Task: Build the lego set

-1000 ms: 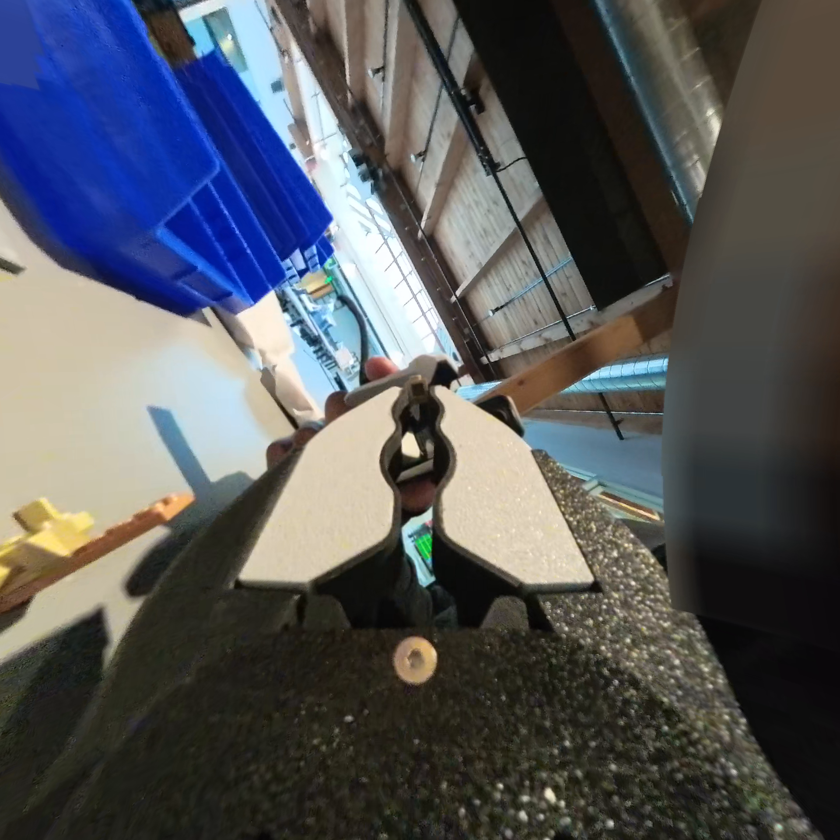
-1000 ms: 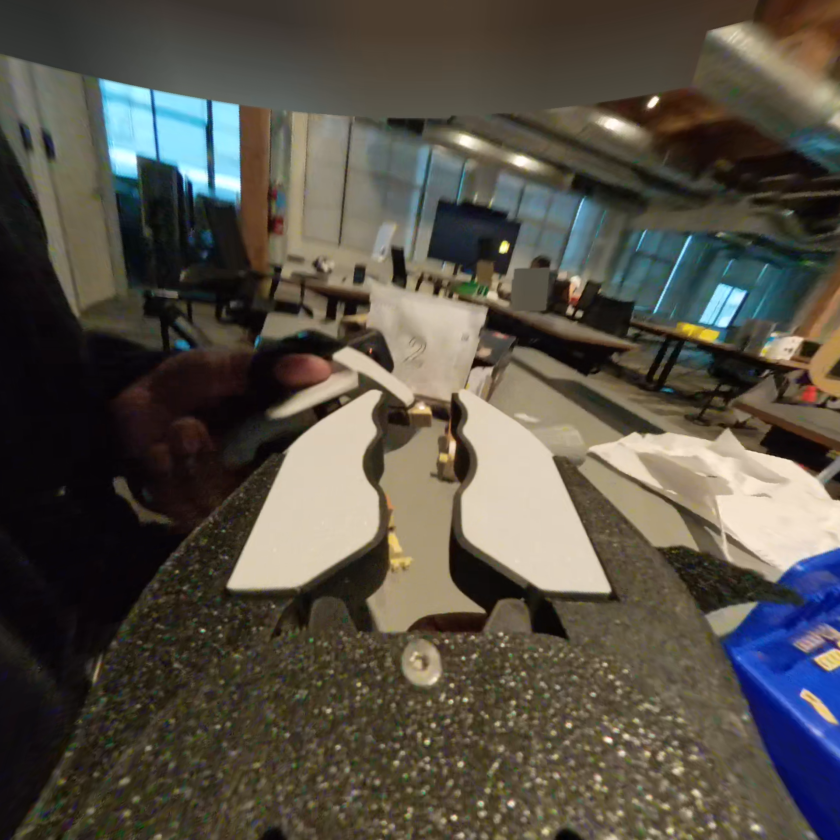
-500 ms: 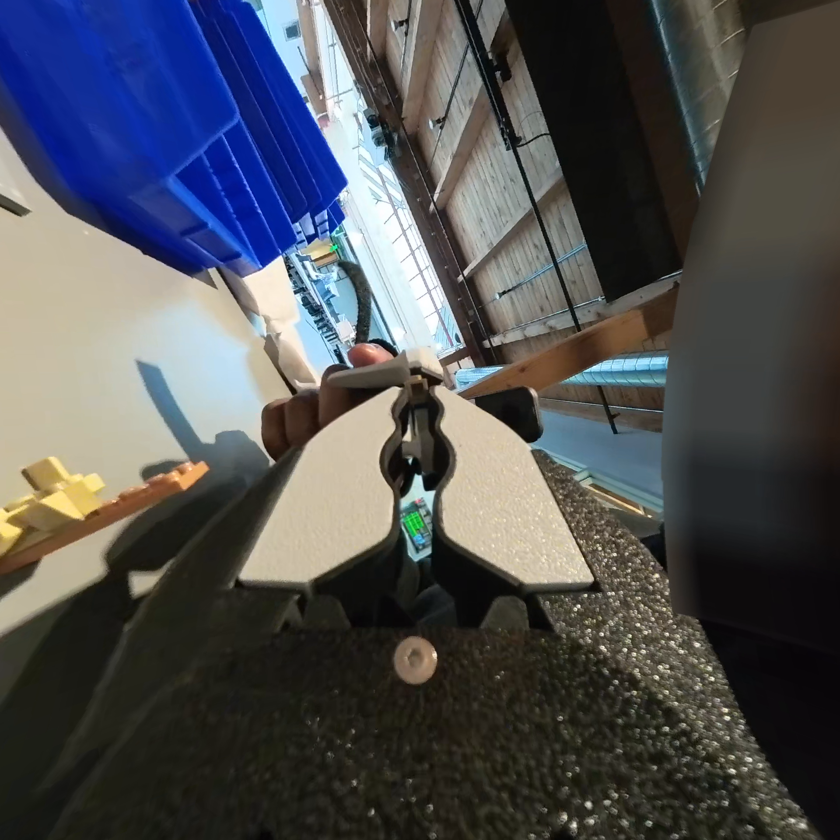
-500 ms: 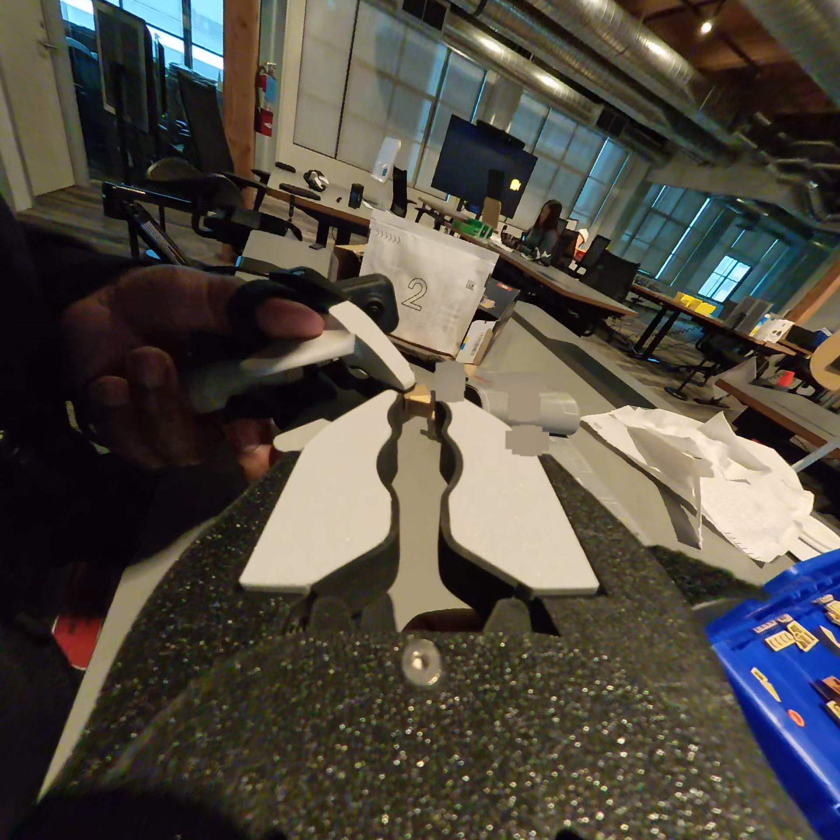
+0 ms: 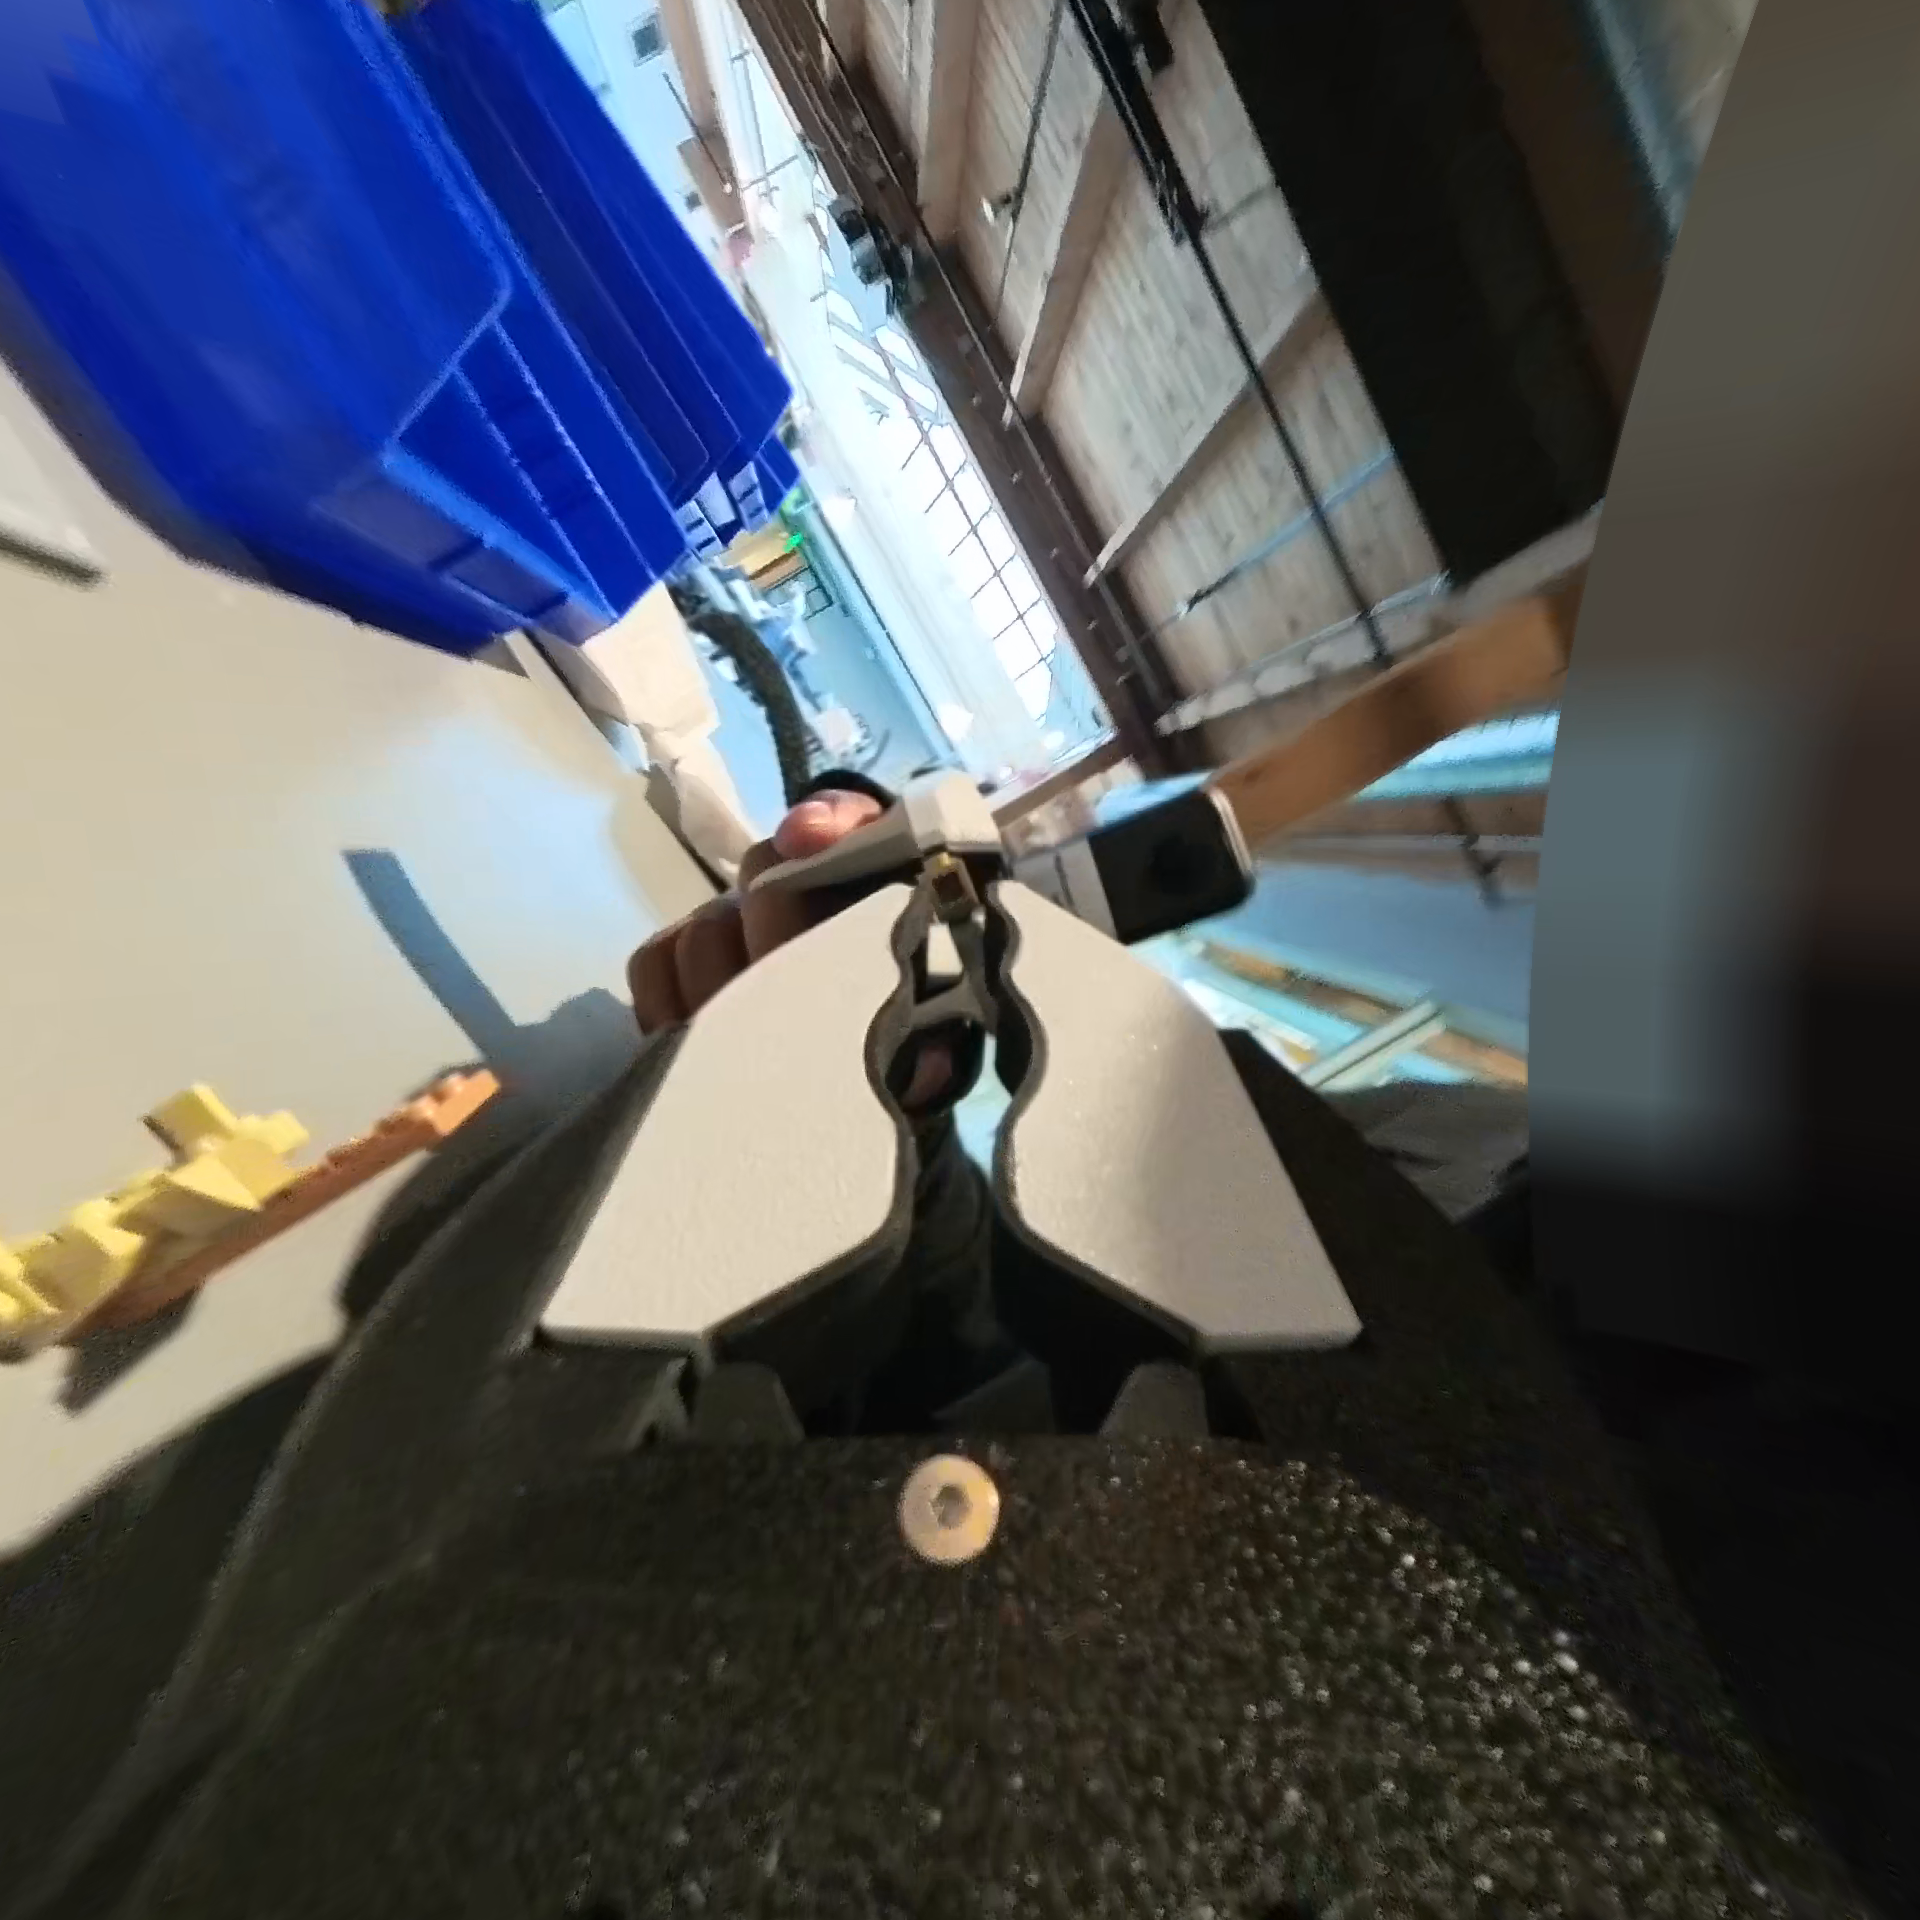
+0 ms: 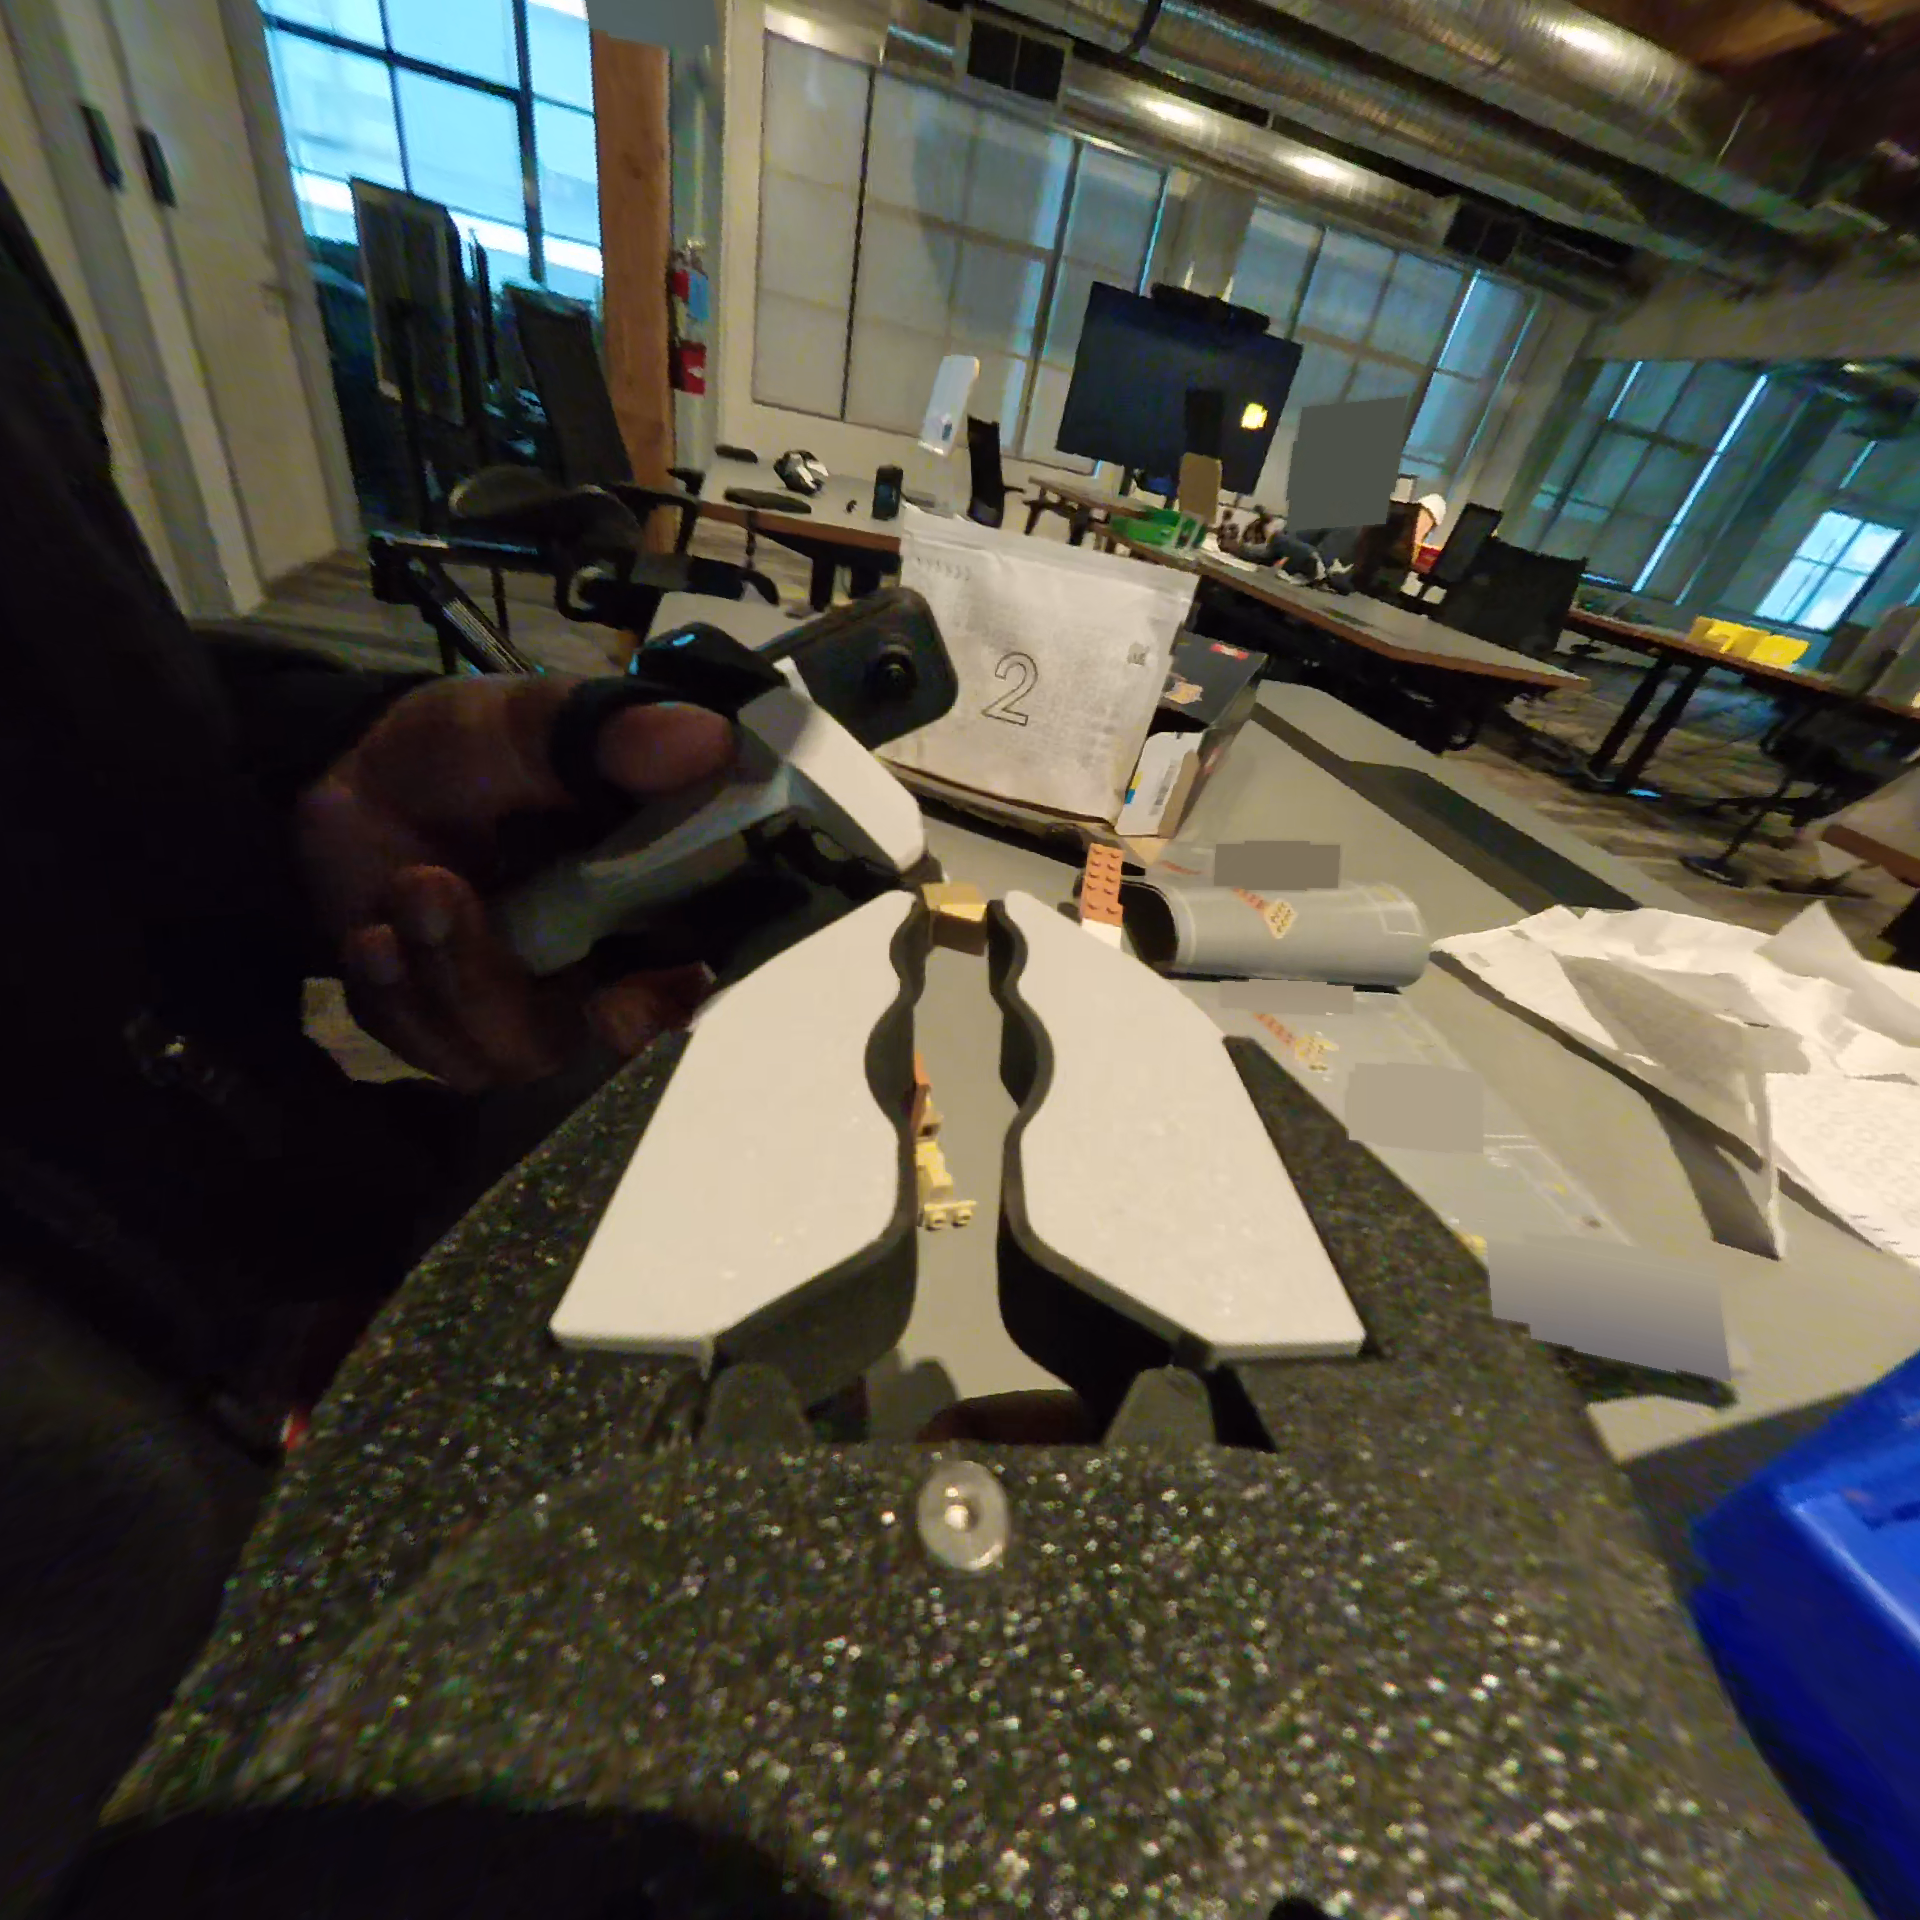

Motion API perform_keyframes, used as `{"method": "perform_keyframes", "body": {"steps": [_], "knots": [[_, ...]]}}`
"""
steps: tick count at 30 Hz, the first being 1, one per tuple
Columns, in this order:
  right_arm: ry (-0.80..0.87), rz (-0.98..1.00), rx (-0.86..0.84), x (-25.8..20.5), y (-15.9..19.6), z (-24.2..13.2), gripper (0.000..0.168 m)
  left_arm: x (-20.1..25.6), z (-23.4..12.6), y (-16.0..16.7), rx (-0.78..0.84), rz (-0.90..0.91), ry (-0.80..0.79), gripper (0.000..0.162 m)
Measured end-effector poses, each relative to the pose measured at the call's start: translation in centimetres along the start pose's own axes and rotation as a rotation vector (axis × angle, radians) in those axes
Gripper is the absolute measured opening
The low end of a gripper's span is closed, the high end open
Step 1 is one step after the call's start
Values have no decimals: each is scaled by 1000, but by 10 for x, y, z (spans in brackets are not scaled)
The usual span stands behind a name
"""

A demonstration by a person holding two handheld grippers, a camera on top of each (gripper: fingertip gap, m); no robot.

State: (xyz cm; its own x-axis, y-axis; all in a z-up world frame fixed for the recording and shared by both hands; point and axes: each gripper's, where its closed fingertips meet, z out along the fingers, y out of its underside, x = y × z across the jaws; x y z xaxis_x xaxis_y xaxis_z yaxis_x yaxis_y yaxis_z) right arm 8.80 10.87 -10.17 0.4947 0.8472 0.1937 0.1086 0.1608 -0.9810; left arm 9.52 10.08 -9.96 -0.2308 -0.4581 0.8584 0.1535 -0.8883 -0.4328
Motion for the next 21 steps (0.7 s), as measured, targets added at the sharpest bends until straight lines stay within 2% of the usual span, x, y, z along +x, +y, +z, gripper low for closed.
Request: {"method": "perform_keyframes", "body": {"steps": [4,7,10,12,16,21], "knots": [[-54,60,-28,4,7,-2,11,3,-14,-8,-55,184,-59,15],[-118,59,-119,5,23,1,11,-12,-36,-19,-153,454,-221,18],[-182,60,-223,4,43,8,11,-40,-58,-22,-344,731,-407,19],[-213,62,-304,3,56,14,11,-56,-66,-13,-510,842,-456,19],[-220,108,-460,4,80,25,11,-71,-66,0,-658,953,-435,20],[-255,148,-542,3,91,30,11,-76,-64,5,-742,918,-376,19]]}}
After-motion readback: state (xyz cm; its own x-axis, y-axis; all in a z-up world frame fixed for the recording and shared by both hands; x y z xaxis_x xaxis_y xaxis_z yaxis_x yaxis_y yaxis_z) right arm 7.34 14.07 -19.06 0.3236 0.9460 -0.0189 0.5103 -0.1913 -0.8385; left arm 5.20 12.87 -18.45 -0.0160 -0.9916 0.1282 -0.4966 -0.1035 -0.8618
